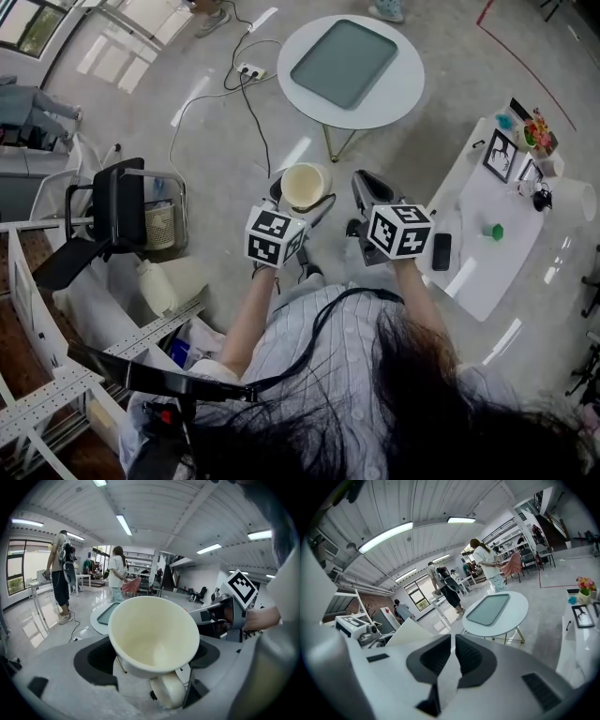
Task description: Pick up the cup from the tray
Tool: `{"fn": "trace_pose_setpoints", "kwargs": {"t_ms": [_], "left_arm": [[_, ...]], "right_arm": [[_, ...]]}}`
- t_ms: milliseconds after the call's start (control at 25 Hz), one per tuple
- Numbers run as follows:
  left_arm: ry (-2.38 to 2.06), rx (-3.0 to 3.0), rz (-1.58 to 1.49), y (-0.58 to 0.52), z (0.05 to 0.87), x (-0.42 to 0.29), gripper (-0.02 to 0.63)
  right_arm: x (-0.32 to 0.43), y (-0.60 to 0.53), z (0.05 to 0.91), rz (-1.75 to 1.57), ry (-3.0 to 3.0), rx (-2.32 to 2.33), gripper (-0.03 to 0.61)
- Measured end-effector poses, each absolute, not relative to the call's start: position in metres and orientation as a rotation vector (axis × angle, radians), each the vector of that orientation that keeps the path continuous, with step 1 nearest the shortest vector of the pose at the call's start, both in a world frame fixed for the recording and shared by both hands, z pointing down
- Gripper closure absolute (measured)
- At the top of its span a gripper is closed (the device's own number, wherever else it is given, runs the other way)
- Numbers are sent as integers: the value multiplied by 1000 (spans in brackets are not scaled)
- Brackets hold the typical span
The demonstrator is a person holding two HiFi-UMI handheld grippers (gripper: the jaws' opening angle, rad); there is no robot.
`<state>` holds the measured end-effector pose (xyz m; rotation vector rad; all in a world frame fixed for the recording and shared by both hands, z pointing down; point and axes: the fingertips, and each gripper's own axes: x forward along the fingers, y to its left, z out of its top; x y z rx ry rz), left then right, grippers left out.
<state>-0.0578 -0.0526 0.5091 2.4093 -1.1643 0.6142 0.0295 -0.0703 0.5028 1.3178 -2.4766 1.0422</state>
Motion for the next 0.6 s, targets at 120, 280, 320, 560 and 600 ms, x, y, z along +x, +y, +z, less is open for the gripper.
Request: {"fn": "trace_pose_setpoints", "kwargs": {"t_ms": [120, 280, 320, 560, 600], "left_arm": [[-1135, 2409, 627, -28, 513, -71, 169], [-1098, 2415, 642, 5, 518, -87, 169], [-1089, 2416, 646, 14, 519, -90, 169], [-1057, 2429, 646, 55, 522, -105, 169], [-1057, 2431, 645, 61, 521, -106, 169]], "right_arm": [[19, -45, 504, 1036, -2458, 1340, 532], [5, -12, 504, 1034, -2446, 1378, 532], [2, -4, 504, 1032, -2443, 1386, 532], [-14, 41, 501, 1010, -2444, 1411, 532], [-16, 48, 501, 1006, -2446, 1409, 532]]}}
